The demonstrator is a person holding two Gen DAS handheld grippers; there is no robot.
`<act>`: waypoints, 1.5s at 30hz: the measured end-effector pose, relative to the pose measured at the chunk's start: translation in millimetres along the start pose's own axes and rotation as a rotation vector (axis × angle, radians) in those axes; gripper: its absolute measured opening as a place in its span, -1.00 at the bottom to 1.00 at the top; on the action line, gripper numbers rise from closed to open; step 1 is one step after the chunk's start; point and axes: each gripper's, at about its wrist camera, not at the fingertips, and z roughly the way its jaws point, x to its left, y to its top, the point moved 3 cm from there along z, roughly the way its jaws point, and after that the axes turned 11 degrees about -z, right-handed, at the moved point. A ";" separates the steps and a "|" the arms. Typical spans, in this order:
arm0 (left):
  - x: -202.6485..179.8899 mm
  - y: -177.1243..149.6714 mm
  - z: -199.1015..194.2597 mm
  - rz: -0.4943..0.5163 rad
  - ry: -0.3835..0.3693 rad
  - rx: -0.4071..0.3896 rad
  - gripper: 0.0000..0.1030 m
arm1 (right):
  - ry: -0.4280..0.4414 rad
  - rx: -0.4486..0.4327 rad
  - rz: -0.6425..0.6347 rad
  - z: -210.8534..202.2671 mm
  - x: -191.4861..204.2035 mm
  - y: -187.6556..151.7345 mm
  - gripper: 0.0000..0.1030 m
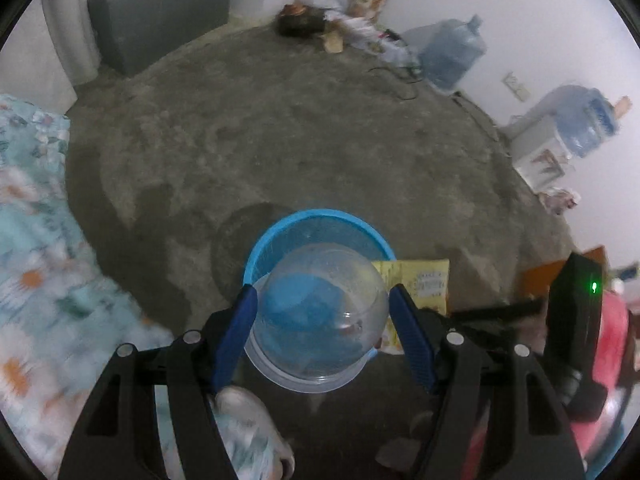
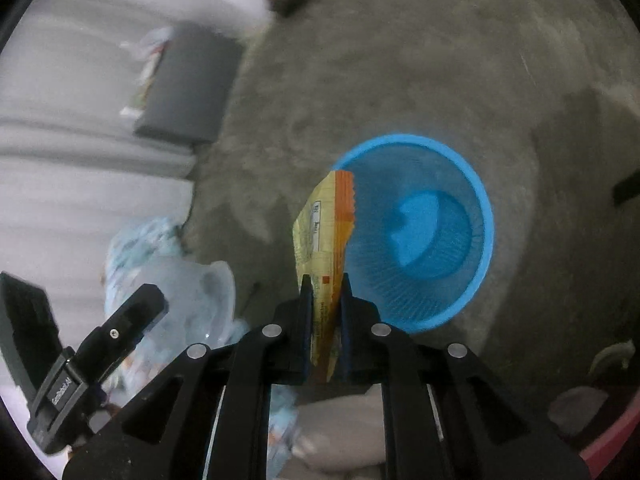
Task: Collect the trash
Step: 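Carry the yellow box over the blue wastebasket and open the right gripper, then move both tools back toward the bed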
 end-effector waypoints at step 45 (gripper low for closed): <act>197.4 -137.0 -388.7 -0.106 -0.064 -0.623 0.89 | -0.132 -0.574 -0.989 -162.2 231.5 -103.1 0.85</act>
